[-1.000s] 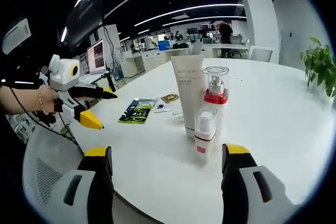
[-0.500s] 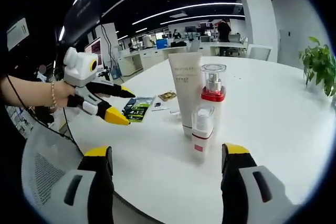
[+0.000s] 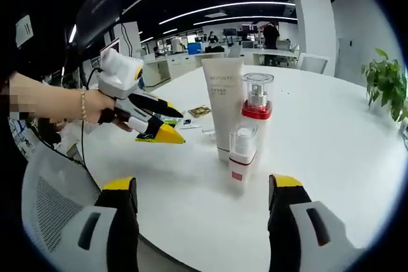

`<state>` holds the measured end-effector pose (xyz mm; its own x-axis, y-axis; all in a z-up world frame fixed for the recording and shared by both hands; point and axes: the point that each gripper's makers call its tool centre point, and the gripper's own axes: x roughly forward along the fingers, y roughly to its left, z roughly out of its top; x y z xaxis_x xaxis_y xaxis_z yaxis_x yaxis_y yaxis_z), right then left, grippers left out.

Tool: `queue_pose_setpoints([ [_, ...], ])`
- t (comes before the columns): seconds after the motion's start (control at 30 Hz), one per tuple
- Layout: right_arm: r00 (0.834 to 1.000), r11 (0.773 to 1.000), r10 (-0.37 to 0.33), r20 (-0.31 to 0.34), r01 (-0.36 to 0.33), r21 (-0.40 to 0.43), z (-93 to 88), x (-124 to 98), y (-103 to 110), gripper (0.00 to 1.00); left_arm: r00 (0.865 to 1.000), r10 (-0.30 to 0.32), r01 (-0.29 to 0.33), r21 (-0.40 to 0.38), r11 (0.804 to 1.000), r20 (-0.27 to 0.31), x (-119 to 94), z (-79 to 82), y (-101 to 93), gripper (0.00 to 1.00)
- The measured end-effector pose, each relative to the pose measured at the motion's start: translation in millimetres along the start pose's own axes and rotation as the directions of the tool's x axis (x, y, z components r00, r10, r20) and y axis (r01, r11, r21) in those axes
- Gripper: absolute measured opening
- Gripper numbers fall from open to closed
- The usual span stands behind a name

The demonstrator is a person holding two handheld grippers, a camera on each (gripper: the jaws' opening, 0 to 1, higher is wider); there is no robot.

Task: Arrange the skincare products in the storage area until every visible bottle or jar stands upright without overlapping.

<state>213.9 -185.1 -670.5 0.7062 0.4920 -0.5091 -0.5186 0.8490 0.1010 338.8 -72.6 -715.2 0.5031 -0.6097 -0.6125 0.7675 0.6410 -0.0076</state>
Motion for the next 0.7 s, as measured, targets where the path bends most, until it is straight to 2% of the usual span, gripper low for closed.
queue_pose_setpoints([
  [0.07, 1.0, 1.0, -0.003, -0.003, 0.003, 0.009, -2.2, 1.6, -2.6, 0.84, 1.0, 0.01, -0.01, 0.002, 1.0, -0.006, 11.0, -0.2, 6.1, 0.56],
  [0.13, 1.0, 1.0, -0.006, -0.005, 0.006, 0.011, -3.8, 2.9, -4.1, 0.84, 1.0, 0.016, -0.016, 0.005, 1.0, -0.012, 14.6, 3.2, 4.3, 0.53],
  [0.2, 1.0, 1.0, -0.007, -0.008, 0.007, 0.013, -4.0, 2.7, -3.9, 0.84, 1.0, 0.017, -0.017, 0.005, 1.0, -0.018, 24.4, -0.3, 11.5, 0.5],
  [0.43, 1.0, 1.0, -0.015, -0.019, 0.016, 0.021, -6.6, 3.0, -6.1, 0.84, 0.999, 0.003, -0.002, 0.047, 0.999, -0.033, 46.0, 3.5, 9.3, 0.47],
  [0.53, 1.0, 1.0, -0.016, -0.022, 0.017, 0.027, -7.1, 2.9, -6.1, 0.84, 1.0, -0.002, 0.004, 0.054, 0.999, -0.031, 55.9, 5.1, 11.7, 0.45],
  [0.63, 1.0, 0.999, -0.018, -0.025, 0.018, 0.027, -7.3, 2.7, -6.0, 0.83, 1.0, -0.012, 0.014, 0.066, 0.998, -0.026, 59.2, 11.0, 5.1, 0.43],
  [0.7, 0.999, 0.999, -0.019, -0.029, 0.02, 0.027, -8.2, 2.9, -6.5, 0.83, 1.0, -0.022, 0.023, 0.068, 0.997, -0.014, 69.0, 11.0, 11.2, 0.42],
])
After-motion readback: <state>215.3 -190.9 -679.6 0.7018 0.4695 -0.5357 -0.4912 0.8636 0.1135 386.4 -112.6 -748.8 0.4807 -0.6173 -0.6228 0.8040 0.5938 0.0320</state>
